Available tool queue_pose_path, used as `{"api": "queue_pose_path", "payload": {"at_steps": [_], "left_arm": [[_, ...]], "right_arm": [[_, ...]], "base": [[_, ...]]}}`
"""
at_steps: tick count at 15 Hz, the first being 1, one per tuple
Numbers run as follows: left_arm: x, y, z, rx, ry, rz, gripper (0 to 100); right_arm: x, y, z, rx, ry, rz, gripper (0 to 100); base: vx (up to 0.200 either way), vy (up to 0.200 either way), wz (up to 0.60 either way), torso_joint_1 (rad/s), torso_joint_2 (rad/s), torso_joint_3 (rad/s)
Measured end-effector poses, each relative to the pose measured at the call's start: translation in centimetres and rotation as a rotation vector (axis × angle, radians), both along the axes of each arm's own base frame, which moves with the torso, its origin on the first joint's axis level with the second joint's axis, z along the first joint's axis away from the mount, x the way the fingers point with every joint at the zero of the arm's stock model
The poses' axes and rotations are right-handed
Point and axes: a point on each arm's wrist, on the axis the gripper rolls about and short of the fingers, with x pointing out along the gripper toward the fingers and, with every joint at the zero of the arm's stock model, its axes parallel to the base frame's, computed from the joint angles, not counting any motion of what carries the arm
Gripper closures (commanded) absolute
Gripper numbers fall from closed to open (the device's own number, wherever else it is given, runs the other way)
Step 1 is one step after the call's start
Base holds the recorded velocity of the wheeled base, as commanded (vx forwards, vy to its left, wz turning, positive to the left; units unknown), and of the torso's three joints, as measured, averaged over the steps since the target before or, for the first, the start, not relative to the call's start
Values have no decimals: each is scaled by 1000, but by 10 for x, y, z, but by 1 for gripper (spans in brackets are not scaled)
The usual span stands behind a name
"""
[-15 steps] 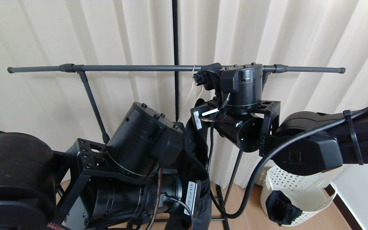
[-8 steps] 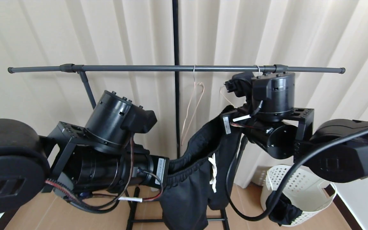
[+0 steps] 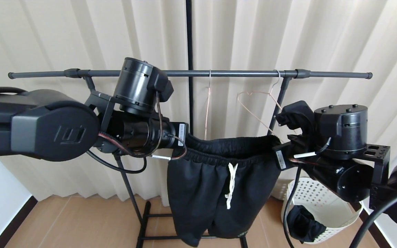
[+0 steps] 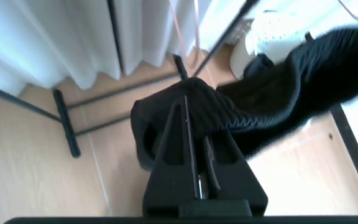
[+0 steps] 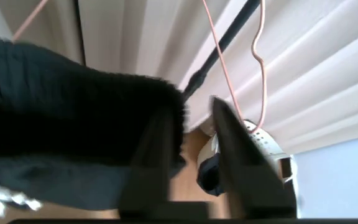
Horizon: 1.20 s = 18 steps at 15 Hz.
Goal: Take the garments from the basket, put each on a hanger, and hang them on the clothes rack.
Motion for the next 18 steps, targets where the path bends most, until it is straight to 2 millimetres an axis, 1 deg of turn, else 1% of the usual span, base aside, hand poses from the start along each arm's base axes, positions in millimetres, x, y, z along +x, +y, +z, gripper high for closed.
{"api": "queue_pose_path", "payload": {"at_steps": [2, 5, 8, 11, 13, 14, 16, 18], "left_arm": [[8, -7, 13, -4, -59, -7, 100], [11, -15, 30, 12, -136, -38, 100], [12, -16, 48, 4, -199, -51, 100], [9, -14, 56, -7, -218, -51, 100], [5, -12, 58, -7, -222, -54, 100], [4, -11, 59, -6, -223, -54, 100], [2, -11, 53, 7, -207, -61, 100], [-2, -14, 48, 22, -196, -79, 100]], "right_arm": [[-12, -6, -4, -61, 41, 90, 0], [-31, -19, -15, -126, 112, 319, 0], [-43, -27, -26, -98, 168, 528, 0], [-47, -27, -27, -17, 186, 697, 0], [-44, -26, -24, 64, 194, 692, 0], [-43, -26, -23, 77, 188, 689, 0], [-37, -23, -14, 176, 106, 665, 0], [-35, -21, -12, 240, 87, 652, 0]], "base": [[0, 0, 0, 0, 0, 0], [0, 0, 0, 0, 0, 0], [0, 0, 0, 0, 0, 0], [0, 0, 0, 0, 0, 0], [0, 0, 0, 0, 0, 0], [0, 0, 0, 0, 0, 0], [0, 0, 0, 0, 0, 0], [0, 0, 0, 0, 0, 0]]}}
